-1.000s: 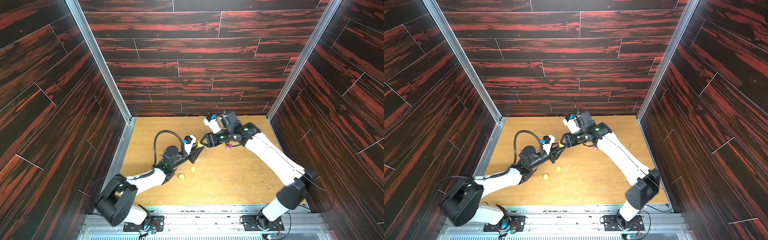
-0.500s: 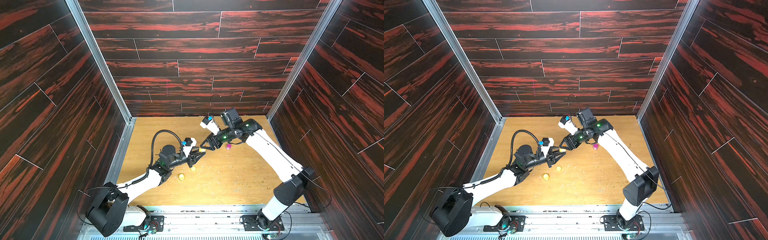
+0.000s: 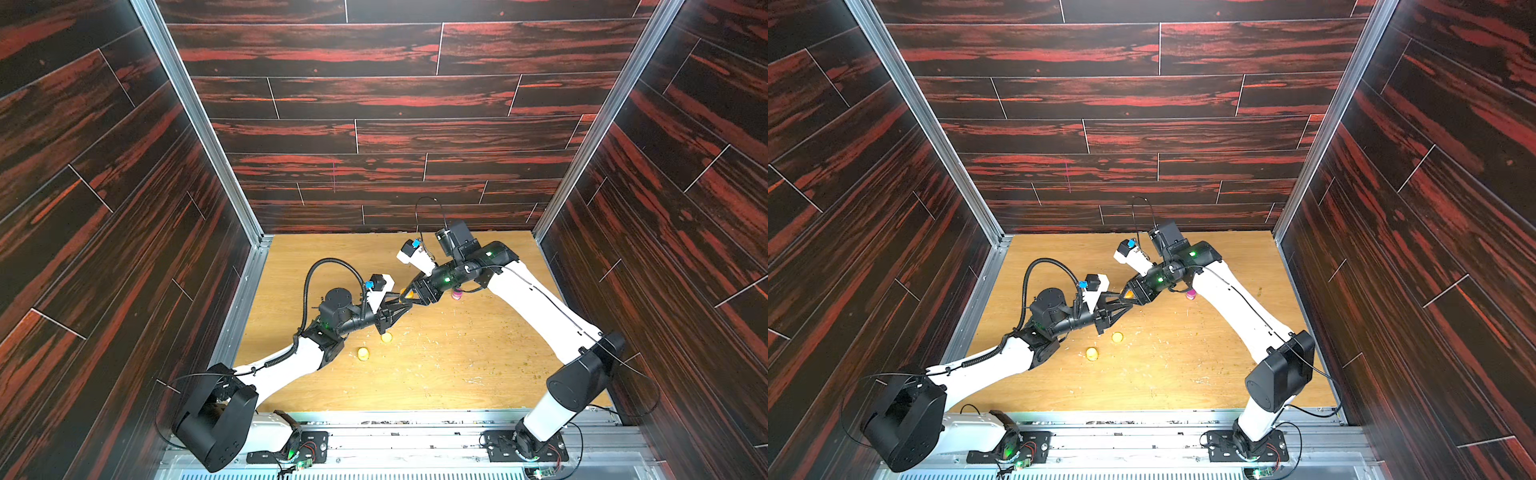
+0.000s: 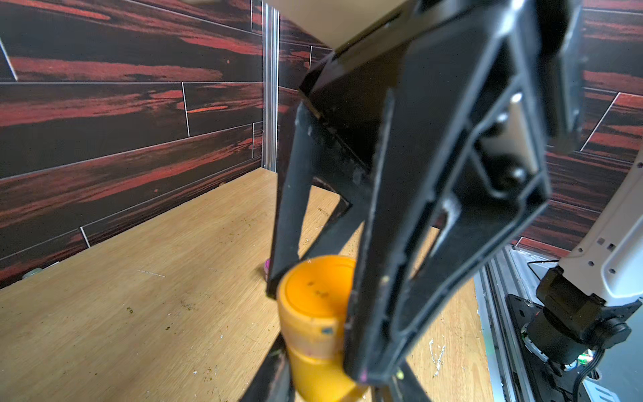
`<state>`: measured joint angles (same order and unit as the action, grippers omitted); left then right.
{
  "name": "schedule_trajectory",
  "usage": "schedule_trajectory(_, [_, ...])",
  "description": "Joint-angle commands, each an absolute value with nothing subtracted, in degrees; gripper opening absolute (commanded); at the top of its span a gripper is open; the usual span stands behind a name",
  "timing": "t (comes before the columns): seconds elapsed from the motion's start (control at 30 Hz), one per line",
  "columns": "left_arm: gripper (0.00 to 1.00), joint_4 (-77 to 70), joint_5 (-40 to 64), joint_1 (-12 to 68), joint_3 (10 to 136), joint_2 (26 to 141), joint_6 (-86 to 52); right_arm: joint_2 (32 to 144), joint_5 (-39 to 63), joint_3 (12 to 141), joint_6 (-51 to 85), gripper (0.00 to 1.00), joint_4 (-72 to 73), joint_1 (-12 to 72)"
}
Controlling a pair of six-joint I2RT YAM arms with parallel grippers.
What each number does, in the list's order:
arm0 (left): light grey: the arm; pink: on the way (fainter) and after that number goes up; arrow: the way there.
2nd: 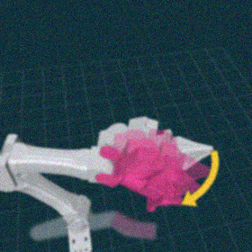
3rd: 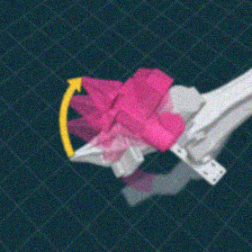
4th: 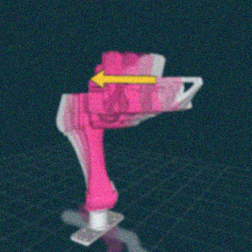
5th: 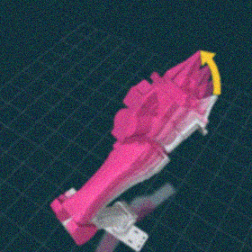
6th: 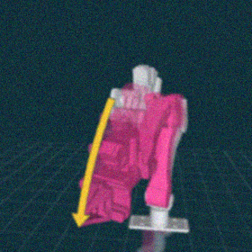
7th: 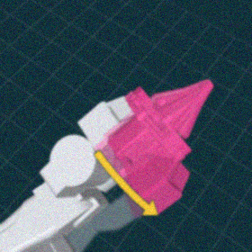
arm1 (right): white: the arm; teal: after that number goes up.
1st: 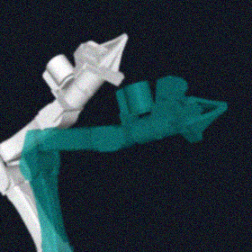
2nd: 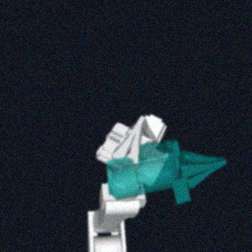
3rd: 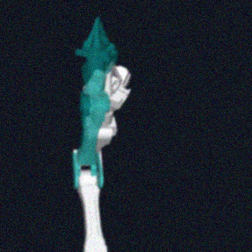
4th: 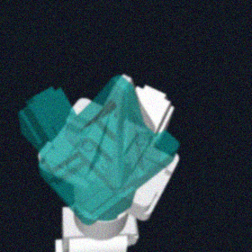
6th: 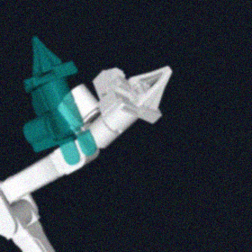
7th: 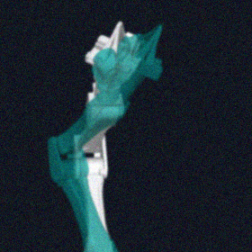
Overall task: Close the paint jar lid
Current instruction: Screw the lid onto the paint jar.
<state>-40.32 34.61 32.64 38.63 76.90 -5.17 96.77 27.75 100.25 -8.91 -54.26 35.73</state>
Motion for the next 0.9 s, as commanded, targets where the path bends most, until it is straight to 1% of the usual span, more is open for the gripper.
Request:
schedule_trajectory(0.0, [0.17,-40.56,35.77,32.62,40.52,77.35,-5.14,96.74,27.14,99.16,-8.46,0.47,-53.66,36.06])
schedule_trajectory(0.27, [0.17,-40.69,35.77,32.61,40.61,78.21,-4.81,96.70,26.24,99.38,-7.35,0.50,-53.15,36.05])
schedule_trajectory(0.33, [0.17,-40.69,35.77,32.61,40.69,78.46,-4.75,96.91,26.10,99.23,-7.04,0.48,-53.17,36.05])
schedule_trajectory(0.5, [0.16,-39.47,35.50,32.71,42.02,79.70,-2.93,97.56,25.68,98.75,-4.41,0.37,-52.19,36.05])
schedule_trajectory(0.57, [0.16,-40.21,31.48,33.34,42.04,80.22,-1.99,97.80,25.64,97.82,-0.99,0.34,-49.74,36.27])
schedule_trajectory(0.67, [0.16,-44.05,23.91,34.82,41.91,82.00,-1.06,98.46,21.69,96.24,7.50,0.33,-44.54,37.70])
schedule_trajectory(0.77, [0.16,-48.84,15.61,36.52,42.46,84.50,-0.03,100.13,15.68,95.07,18.63,0.33,-39.56,39.38])
schedule_trajectory(0.87, [0.16,-52.91,9.76,37.84,43.41,87.00,0.95,101.38,10.87,94.53,26.07,0.35,-37.06,40.90])
